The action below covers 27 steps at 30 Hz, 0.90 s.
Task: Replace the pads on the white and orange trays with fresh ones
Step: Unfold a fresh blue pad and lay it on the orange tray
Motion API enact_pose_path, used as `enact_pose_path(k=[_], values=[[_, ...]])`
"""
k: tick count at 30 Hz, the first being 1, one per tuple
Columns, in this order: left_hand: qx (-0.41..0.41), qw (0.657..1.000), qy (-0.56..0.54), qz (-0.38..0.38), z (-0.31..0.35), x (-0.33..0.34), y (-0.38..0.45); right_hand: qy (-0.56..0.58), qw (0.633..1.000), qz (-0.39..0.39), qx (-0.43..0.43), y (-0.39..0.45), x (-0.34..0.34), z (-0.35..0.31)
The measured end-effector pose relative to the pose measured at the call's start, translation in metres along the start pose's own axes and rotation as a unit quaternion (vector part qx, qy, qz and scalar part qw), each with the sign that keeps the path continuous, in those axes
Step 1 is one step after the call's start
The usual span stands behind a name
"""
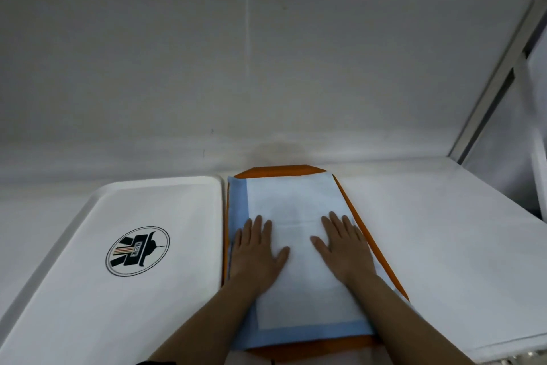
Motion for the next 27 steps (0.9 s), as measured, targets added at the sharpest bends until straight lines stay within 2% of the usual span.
enact_pose_path(k=[3, 6, 9, 11, 14, 18, 22, 27], values=[[-0.033, 0.999, -0.041, -0.006, -0.002, 0.000, -0.004, 0.015, 0.999, 0.010, 0.033, -0.003, -0.002, 0.007], [-0.063, 0.996, -0.065, -0.026, -0.006, -0.006, 0.000, 0.004, 0.997, 0.061, 0.054, -0.009, -0.018, 0.010], [-0.060, 0.995, -0.076, 0.014, -0.008, -0.032, 0.016, 0.003, 0.993, 0.107, 0.043, -0.004, -0.048, 0.002], [-0.020, 0.998, -0.057, 0.033, -0.002, -0.044, 0.030, 0.049, 0.994, 0.095, -0.004, 0.009, -0.057, -0.013], [0.034, 0.999, -0.007, 0.017, 0.010, -0.040, 0.051, 0.110, 0.991, 0.035, -0.073, 0.038, -0.049, -0.045], [0.059, 0.998, 0.029, -0.007, 0.013, -0.023, 0.079, 0.105, 0.988, -0.017, -0.114, 0.077, -0.024, -0.077], [0.069, 0.996, 0.048, -0.017, 0.004, -0.013, 0.087, 0.034, 0.993, 0.002, -0.115, 0.093, -0.010, -0.074], [0.065, 0.997, 0.033, 0.001, -0.009, -0.017, 0.090, 0.002, 0.998, 0.015, -0.053, 0.105, -0.010, -0.045]])
Point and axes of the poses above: each hand's wrist, its own y-axis towards the middle knuckle, its own x-axis out of the palm, z = x × y, the point moved 10 cm from there along y, towards the middle knuckle, and after that the axes turned 8 degrees about -z, right-handed, at the moved point
